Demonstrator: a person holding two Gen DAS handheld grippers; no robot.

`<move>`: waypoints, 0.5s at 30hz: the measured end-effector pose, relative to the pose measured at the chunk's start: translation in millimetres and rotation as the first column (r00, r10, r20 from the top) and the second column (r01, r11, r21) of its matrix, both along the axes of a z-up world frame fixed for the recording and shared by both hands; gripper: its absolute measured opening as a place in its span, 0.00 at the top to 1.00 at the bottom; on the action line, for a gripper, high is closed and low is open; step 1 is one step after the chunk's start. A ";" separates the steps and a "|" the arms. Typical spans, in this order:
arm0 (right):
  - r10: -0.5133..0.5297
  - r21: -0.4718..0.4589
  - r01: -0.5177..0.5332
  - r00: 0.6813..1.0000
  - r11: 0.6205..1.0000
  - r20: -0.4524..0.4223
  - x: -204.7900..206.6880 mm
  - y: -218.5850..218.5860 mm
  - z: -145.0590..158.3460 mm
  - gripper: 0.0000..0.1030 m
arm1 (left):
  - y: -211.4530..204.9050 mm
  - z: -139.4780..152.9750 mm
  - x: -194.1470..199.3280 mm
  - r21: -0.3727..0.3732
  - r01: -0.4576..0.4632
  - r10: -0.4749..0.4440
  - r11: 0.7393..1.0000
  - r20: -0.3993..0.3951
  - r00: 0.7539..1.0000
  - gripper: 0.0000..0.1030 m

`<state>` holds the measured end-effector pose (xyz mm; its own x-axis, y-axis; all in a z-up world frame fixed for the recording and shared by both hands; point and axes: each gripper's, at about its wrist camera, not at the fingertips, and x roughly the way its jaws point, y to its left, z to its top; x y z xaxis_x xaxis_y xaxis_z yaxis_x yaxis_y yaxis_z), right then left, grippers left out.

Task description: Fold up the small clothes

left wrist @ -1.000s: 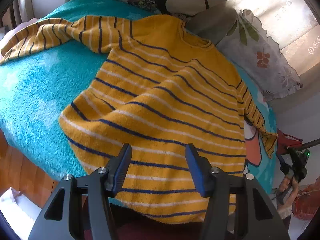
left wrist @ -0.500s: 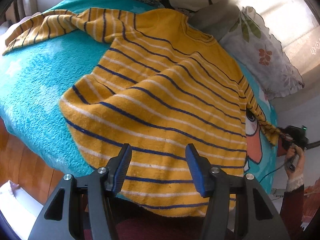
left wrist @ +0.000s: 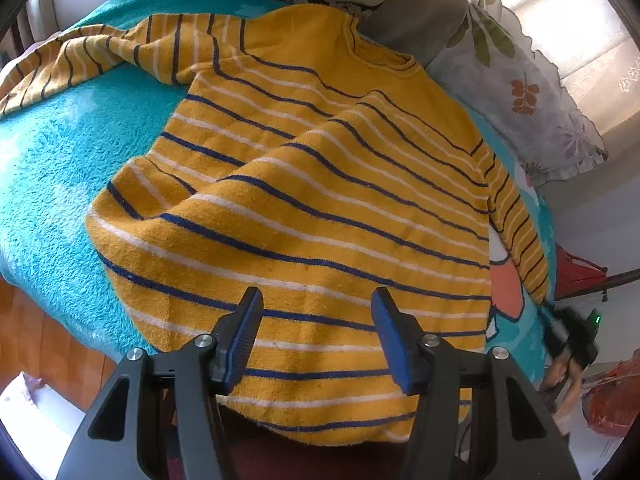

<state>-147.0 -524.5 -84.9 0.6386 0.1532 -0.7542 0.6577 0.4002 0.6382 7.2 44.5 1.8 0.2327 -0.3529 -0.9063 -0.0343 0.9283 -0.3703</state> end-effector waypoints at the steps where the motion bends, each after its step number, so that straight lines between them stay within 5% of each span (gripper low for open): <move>1: -0.012 0.013 0.012 1.000 1.000 -0.008 -10.5 2.0 -7.0 0.74 | 0.2 -0.8 -0.2 0.002 0.001 -0.001 1.000 -0.005 1.000 0.47; 4: -0.040 -0.015 0.039 0.999 0.999 -0.031 -29.1 -0.4 -4.4 0.68 | -4.1 -4.0 -0.6 0.009 0.011 -0.010 1.000 -0.022 1.000 0.47; 5: -0.042 -0.040 0.041 0.998 0.998 -0.039 -30.7 -3.3 1.8 0.60 | -6.7 -4.8 -1.2 0.011 0.017 -0.017 1.000 -0.026 1.000 0.46; 7: -0.057 -0.082 0.055 0.998 0.995 -0.021 -31.3 -9.9 12.6 0.31 | -8.8 -6.1 -3.4 0.016 0.028 -0.028 0.999 -0.030 0.999 0.46; 11: -0.079 -0.113 0.081 0.997 0.990 0.020 -12.1 -33.9 23.7 0.25 | -13.4 -9.5 -9.1 0.021 0.035 -0.034 0.999 -0.040 0.999 0.46; 15: -0.034 -0.060 0.031 0.998 0.998 -0.050 29.3 -40.3 -10.7 0.26 | -14.7 -9.9 -16.7 0.031 0.036 -0.035 0.999 -0.049 0.998 0.45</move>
<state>-117.7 -564.8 -95.6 0.6029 0.0872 -0.7930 0.7021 0.4140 0.5793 -9.5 29.8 -8.1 0.1761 -0.3309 -0.9271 -0.0182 0.9406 -0.3392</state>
